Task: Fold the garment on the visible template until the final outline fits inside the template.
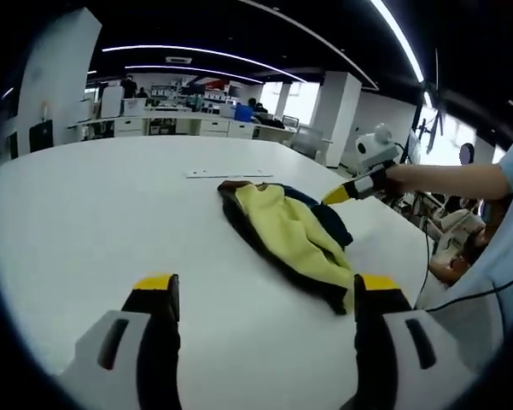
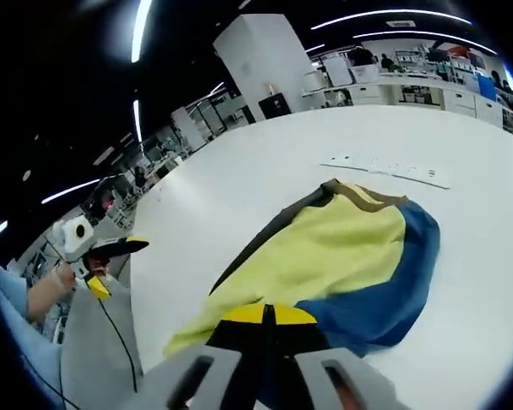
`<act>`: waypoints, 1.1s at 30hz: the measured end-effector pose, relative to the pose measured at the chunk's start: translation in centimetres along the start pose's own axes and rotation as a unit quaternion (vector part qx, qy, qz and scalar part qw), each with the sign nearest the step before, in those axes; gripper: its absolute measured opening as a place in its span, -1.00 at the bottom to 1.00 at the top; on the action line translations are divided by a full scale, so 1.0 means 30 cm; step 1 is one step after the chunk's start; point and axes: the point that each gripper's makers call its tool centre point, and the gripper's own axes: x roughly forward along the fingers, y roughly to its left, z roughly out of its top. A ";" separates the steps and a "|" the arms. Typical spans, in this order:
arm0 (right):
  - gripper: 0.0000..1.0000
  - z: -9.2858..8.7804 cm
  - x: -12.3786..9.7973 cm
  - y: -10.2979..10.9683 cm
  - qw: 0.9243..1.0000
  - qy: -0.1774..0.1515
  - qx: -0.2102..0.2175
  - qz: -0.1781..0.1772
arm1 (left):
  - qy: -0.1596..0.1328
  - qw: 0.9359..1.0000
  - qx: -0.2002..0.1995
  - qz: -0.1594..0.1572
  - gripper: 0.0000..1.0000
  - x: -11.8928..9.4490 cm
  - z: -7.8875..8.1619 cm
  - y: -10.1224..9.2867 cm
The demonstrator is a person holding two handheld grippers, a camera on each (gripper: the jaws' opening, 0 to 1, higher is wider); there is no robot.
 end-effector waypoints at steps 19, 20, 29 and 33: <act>-1.00 -0.025 0.018 -0.024 0.999 0.008 -0.040 -0.010 | -0.004 1.000 -0.007 0.004 0.63 -0.004 -0.005 0.002; -0.96 -0.025 0.007 -0.022 0.999 0.005 -0.043 -0.010 | -0.004 1.000 -0.006 0.003 0.63 -0.004 -0.005 0.000; -0.21 -0.003 -0.082 -0.054 0.998 -0.031 -0.060 -0.019 | -0.002 1.000 -0.006 0.000 0.64 -0.002 -0.009 -0.006; -0.14 -0.015 -0.117 -0.085 0.997 -0.038 -0.054 -0.025 | -0.001 1.000 -0.002 -0.002 0.64 0.002 -0.002 -0.008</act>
